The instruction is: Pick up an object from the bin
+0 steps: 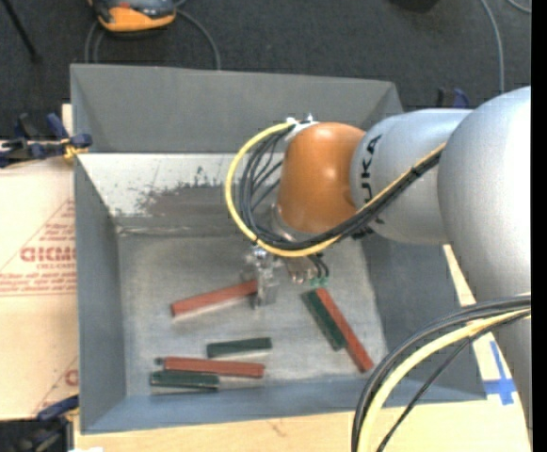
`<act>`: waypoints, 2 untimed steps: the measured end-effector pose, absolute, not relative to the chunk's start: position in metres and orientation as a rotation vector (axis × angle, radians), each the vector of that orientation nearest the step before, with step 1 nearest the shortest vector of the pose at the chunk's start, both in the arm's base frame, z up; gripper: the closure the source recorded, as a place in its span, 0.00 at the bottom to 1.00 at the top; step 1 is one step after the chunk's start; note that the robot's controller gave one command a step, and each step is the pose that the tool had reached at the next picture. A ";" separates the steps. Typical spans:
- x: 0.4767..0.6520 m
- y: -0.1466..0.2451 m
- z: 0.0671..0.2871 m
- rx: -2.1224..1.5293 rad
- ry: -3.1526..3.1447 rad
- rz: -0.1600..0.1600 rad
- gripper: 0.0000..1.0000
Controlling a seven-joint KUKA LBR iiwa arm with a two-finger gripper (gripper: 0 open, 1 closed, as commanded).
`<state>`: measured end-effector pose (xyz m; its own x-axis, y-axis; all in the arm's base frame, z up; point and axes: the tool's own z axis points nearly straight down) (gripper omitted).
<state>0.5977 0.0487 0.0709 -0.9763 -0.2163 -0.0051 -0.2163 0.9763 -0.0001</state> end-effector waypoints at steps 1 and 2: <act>0.624 0.067 0.121 -0.351 3.124 -0.001 1.00; 0.598 0.058 0.165 -0.395 3.115 0.000 1.00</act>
Offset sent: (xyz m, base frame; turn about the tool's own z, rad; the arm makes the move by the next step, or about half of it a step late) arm -0.0222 0.0003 0.1147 -0.0494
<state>0.5977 0.0584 0.1654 -0.9683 -0.2499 -0.0020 -0.2499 0.9683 -0.0004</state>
